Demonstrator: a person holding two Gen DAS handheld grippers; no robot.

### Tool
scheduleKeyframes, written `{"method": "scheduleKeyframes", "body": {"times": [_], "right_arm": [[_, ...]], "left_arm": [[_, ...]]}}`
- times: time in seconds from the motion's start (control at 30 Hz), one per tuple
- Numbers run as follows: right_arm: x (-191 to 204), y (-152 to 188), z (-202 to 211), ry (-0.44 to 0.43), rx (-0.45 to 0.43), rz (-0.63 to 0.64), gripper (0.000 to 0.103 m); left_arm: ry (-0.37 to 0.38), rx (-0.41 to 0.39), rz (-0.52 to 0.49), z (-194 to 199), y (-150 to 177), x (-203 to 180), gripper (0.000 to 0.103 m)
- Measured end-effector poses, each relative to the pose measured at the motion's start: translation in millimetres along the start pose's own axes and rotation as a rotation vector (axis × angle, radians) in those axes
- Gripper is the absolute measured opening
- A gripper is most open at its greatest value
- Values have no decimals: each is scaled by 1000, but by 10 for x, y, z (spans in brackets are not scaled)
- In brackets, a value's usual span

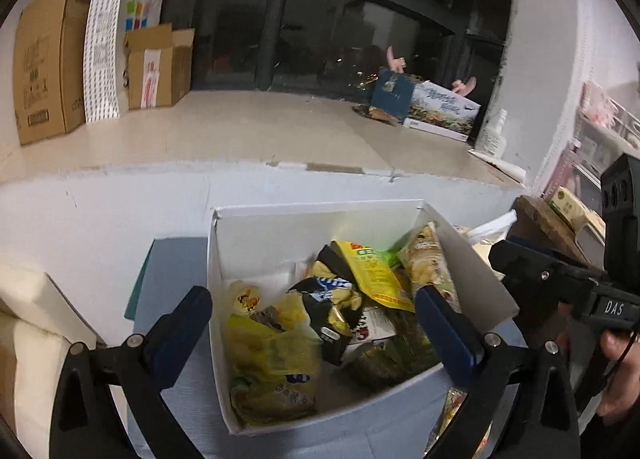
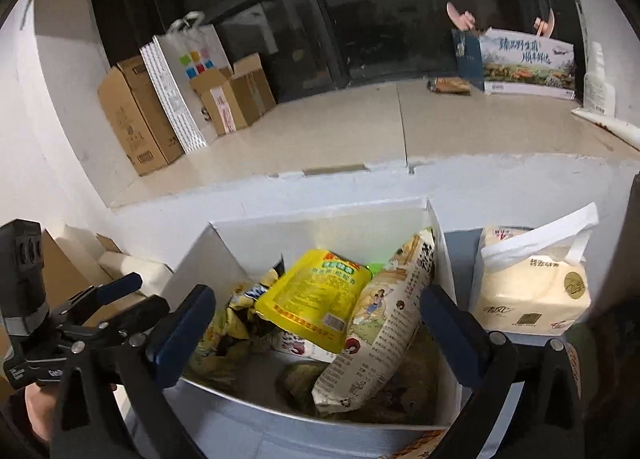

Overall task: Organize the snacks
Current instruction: 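Move both tools back toward the bread and rice-cake packets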

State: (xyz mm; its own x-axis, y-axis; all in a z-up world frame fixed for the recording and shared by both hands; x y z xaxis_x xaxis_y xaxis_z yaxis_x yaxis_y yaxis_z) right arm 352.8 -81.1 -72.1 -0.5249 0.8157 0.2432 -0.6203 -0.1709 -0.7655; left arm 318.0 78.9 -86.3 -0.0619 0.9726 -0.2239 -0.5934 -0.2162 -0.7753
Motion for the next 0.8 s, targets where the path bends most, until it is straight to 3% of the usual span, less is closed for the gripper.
{"method": "scheduleKeyframes", "body": {"times": [0.2,0.43,0.63,0.8], "right_arm": [[124,121,560,-10,-86,72,103],[-103,978,1177,6,-78,18,103],[-279,1828,1269,63,27,-6,103],[-430,1946,1082,94,81,5,103]], "left_arm": [[100,-49,-51,500,225,-279,103],[153,-62,-80,882,934,-514,103],[186,-5,-61,1009,1602,-617,103],[200,23,-85,1088,1814,-732,103]]}}
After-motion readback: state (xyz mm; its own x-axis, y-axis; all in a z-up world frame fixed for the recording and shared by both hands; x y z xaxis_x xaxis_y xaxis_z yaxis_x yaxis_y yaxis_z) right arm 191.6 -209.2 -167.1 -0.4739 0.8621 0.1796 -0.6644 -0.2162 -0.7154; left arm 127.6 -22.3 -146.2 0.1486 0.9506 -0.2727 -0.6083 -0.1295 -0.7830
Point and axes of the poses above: each gripper's, at about its wrist camera, not at the fingertips, and z roughly against the way its jaws point, x to its left, y to its underside, the point moved 9 cm from there along -z, roughly the way its jaws point, and after that the axes turned 3 degrees about z, right-handed, at the moved point
